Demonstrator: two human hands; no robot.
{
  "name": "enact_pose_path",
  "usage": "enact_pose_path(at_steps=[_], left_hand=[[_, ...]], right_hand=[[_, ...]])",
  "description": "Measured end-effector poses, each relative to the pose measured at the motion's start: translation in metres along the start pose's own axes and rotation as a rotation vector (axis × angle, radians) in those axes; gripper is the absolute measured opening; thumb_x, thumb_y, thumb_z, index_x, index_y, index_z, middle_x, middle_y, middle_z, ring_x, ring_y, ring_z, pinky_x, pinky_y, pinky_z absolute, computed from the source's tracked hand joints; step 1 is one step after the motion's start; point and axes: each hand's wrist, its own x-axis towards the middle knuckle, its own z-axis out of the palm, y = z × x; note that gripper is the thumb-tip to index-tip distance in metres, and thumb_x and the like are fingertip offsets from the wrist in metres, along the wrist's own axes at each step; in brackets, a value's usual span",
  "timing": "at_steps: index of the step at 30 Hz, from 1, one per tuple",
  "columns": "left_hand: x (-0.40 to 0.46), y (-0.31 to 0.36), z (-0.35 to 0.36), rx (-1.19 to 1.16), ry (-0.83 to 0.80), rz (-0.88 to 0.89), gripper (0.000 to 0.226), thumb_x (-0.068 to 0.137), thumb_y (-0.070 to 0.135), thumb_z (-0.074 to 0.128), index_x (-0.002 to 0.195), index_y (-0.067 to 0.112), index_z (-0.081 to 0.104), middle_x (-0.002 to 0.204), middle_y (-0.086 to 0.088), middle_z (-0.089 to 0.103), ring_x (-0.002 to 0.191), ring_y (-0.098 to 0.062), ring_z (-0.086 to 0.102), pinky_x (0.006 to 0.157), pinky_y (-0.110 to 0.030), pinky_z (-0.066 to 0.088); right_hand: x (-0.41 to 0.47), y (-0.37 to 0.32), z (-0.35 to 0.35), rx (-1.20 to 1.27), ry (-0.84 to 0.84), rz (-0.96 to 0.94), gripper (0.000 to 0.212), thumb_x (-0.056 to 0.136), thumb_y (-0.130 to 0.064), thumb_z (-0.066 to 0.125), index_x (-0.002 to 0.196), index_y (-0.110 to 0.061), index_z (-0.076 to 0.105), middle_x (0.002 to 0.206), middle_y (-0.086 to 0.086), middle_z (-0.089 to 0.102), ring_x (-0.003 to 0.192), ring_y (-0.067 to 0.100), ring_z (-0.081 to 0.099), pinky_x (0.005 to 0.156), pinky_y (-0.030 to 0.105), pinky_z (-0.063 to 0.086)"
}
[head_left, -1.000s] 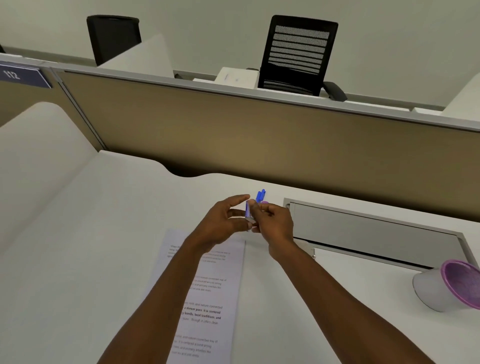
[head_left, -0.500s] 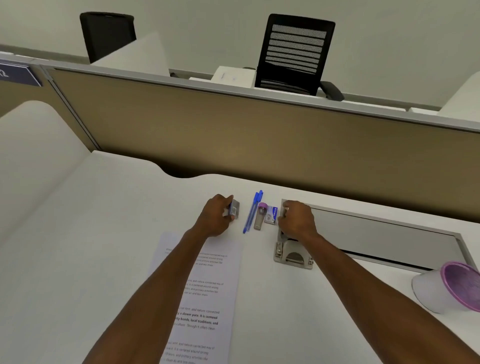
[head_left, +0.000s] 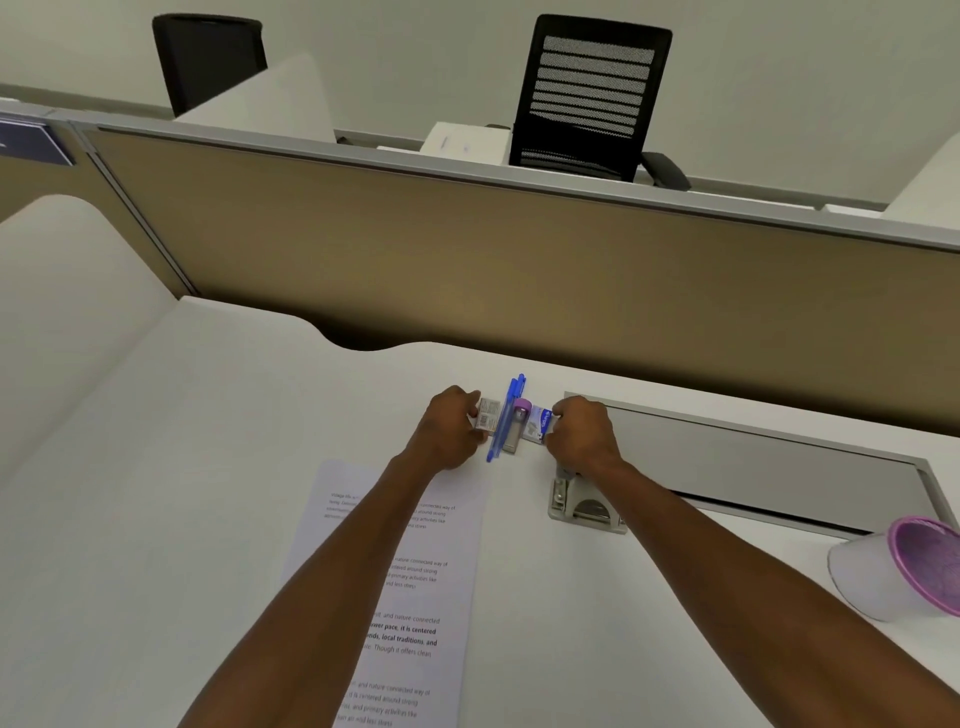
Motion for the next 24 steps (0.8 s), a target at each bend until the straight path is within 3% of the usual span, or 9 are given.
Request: enact_pose_path(at_steps=[4,9,12,16,18,21,24], left_hand=[[-0.002,0.002,0.002,-0.004,-0.009,0.009,0.032,0.082,0.019,0.076,0.107,0.004,0.063,0.109,-0.013,0.061,0.103,-0.026,0.063,0.077,-0.024,0.047],[-0.005,0.001,0.001,-0.034,-0.013,-0.047,0.054,0.083,0.021,0.077,0.131,0.007,0.055,0.124,-0.011,0.058,0.117,-0.024,0.059,0.089,-0.022,0.049],[-0.008,0.004,0.001,-0.034,-0.007,-0.004,0.039,0.082,0.023,0.078,0.115,0.009,0.063,0.112,-0.011,0.063,0.099,-0.019,0.063,0.071,-0.009,0.044],[-0.011,0.009,0.003,-0.036,-0.019,0.004,0.029,0.08,0.024,0.079,0.102,0.012,0.065,0.097,-0.004,0.062,0.085,-0.012,0.057,0.061,-0.005,0.035],[-0.011,0.012,0.004,-0.045,-0.014,-0.002,0.025,0.081,0.025,0.078,0.099,0.014,0.065,0.092,0.001,0.059,0.083,-0.013,0.057,0.06,-0.006,0.035],[-0.01,0.013,0.007,-0.029,-0.005,0.0,0.024,0.082,0.026,0.076,0.1,0.014,0.065,0.096,-0.004,0.062,0.082,-0.011,0.054,0.061,-0.007,0.035],[-0.009,0.013,0.008,-0.002,-0.013,0.01,0.023,0.085,0.026,0.073,0.102,0.013,0.064,0.1,-0.007,0.063,0.083,-0.012,0.054,0.062,-0.007,0.035]], right_hand=[[0.001,0.003,0.0,-0.012,0.002,-0.014,0.025,0.083,-0.02,0.072,0.104,-0.007,0.07,0.105,0.014,0.068,0.095,0.026,0.064,0.073,0.029,0.049],[-0.001,0.006,-0.002,0.03,0.011,-0.014,0.039,0.085,-0.018,0.072,0.121,-0.005,0.063,0.119,0.013,0.065,0.108,0.026,0.062,0.088,0.031,0.051],[-0.004,0.007,-0.004,0.011,-0.005,-0.036,0.026,0.086,-0.016,0.069,0.11,-0.005,0.067,0.113,0.015,0.068,0.101,0.026,0.063,0.082,0.03,0.052],[-0.011,0.008,-0.01,0.081,0.101,-0.039,0.039,0.089,-0.009,0.062,0.127,-0.005,0.062,0.132,0.013,0.061,0.12,0.027,0.057,0.102,0.033,0.045],[-0.013,0.01,-0.015,0.089,0.124,-0.032,0.033,0.088,-0.008,0.061,0.12,-0.004,0.066,0.124,0.014,0.066,0.113,0.029,0.061,0.098,0.034,0.048],[-0.017,0.016,-0.02,0.065,0.093,-0.027,0.011,0.085,-0.004,0.061,0.092,-0.004,0.069,0.1,0.015,0.071,0.091,0.029,0.065,0.074,0.03,0.05],[-0.019,0.018,-0.021,0.073,0.047,-0.069,0.013,0.088,-0.008,0.059,0.094,-0.006,0.071,0.098,0.01,0.07,0.09,0.026,0.066,0.076,0.03,0.054]])
